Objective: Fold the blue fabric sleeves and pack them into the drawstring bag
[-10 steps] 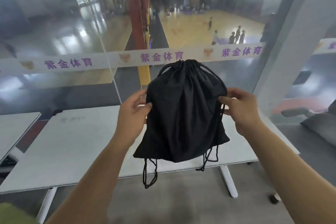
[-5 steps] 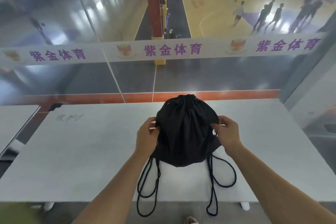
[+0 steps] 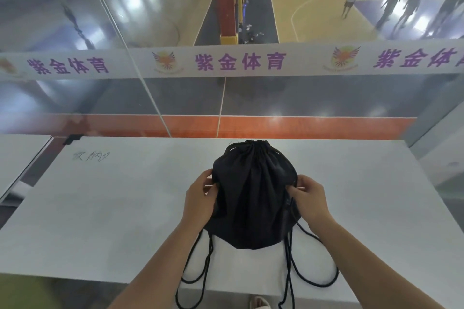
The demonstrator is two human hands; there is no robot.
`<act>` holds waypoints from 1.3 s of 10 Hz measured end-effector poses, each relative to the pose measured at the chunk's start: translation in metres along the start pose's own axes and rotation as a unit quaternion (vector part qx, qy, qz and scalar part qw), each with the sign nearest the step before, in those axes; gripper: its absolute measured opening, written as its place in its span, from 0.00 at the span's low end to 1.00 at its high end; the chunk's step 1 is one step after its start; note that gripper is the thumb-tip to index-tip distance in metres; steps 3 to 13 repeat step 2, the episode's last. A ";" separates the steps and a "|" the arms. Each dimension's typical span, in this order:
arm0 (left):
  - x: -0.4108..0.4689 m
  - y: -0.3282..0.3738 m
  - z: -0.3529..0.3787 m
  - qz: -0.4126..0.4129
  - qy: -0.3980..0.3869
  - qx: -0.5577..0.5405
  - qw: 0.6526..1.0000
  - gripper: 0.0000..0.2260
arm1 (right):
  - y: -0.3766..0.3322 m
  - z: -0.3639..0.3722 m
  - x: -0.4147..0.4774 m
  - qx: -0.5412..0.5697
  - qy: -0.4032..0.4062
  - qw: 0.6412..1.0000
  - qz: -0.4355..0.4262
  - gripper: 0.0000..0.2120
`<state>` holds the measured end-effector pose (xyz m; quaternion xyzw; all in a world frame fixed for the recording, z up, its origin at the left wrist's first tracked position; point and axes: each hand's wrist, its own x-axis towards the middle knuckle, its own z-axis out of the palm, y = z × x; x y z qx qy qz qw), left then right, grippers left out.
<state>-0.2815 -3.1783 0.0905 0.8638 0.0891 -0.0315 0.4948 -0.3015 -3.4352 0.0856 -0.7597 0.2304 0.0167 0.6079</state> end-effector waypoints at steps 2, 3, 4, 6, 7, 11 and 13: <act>-0.017 -0.004 -0.004 0.002 0.012 -0.025 1.000 0.17 | 0.007 -0.017 -0.013 -0.015 -0.031 0.999 -0.024 0.15; -0.017 -0.004 -0.004 0.002 0.012 -0.025 1.000 0.17 | 0.007 -0.017 -0.013 -0.015 -0.031 0.999 -0.024 0.15; -0.017 -0.004 -0.004 0.002 0.012 -0.025 1.000 0.17 | 0.007 -0.017 -0.013 -0.015 -0.031 0.999 -0.024 0.15; -0.017 -0.004 -0.004 0.002 0.012 -0.025 1.000 0.17 | 0.007 -0.017 -0.013 -0.015 -0.031 0.999 -0.024 0.15; -0.017 -0.004 -0.004 0.002 0.012 -0.025 1.000 0.17 | 0.007 -0.017 -0.013 -0.015 -0.031 0.999 -0.024 0.15; -0.017 -0.004 -0.004 0.002 0.012 -0.025 1.000 0.17 | 0.007 -0.017 -0.013 -0.015 -0.031 0.999 -0.024 0.15; -0.017 -0.004 -0.004 0.002 0.012 -0.025 1.000 0.17 | 0.007 -0.017 -0.013 -0.015 -0.031 0.999 -0.024 0.15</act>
